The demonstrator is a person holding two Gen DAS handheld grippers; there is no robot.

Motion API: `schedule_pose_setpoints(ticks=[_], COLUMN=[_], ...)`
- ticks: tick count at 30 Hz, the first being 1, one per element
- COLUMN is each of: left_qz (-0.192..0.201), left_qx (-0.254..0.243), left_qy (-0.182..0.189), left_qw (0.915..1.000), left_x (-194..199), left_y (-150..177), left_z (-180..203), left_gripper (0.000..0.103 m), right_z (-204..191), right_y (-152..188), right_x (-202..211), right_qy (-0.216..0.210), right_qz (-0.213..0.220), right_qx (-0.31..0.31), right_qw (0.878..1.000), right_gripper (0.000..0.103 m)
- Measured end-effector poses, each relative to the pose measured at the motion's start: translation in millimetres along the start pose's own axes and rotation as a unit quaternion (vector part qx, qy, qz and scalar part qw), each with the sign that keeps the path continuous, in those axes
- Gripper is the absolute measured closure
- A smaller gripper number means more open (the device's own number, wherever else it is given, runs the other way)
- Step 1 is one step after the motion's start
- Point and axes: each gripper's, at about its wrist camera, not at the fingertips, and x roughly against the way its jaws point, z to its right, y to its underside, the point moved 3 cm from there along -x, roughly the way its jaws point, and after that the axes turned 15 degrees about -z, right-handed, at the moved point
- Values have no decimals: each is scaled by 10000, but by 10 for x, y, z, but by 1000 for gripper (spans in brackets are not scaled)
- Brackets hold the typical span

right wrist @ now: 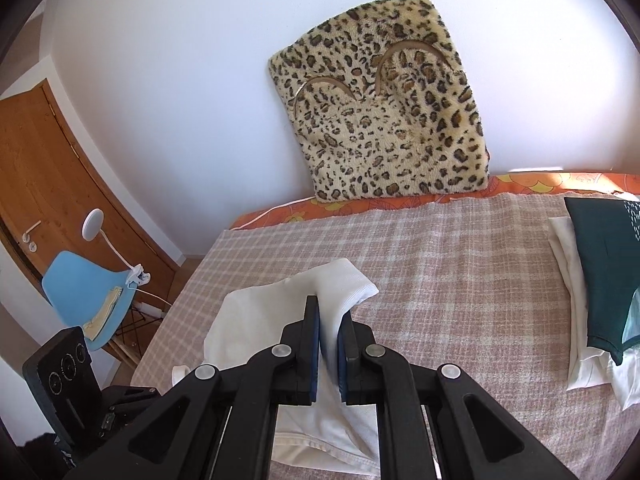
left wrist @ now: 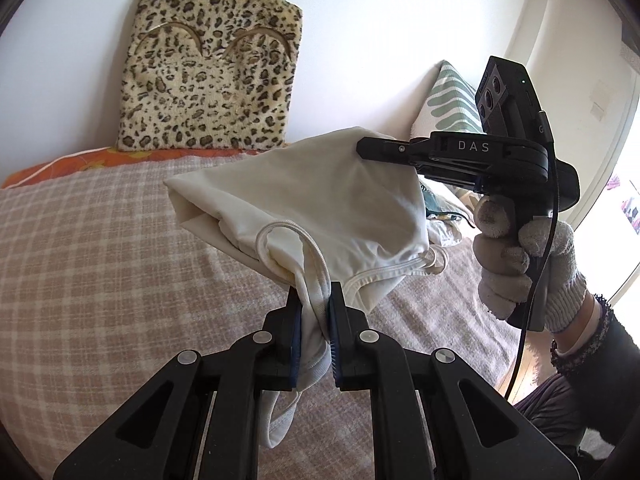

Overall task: Fold small clothes
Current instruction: 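Lift the folded camisole with both grippers and carry it onto the clothes stack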

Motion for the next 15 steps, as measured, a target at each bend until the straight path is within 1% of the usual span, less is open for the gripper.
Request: schedule_pose_setpoints(ticks=[6, 15], left_qz=[60, 61], left_qx=[-226, -583], left_qy=[151, 460], left_qw=[9996, 9972], left_x=[-124, -432], left_y=[-189, -584], left_z=[283, 803], left_gripper=[93, 93], right_z=[298, 840], right_y=[68, 190], right_x=[321, 823], right_qy=[19, 377], right_qz=[229, 434], right_qx=[-269, -487], right_qw=[9994, 9972], right_gripper=[98, 98])
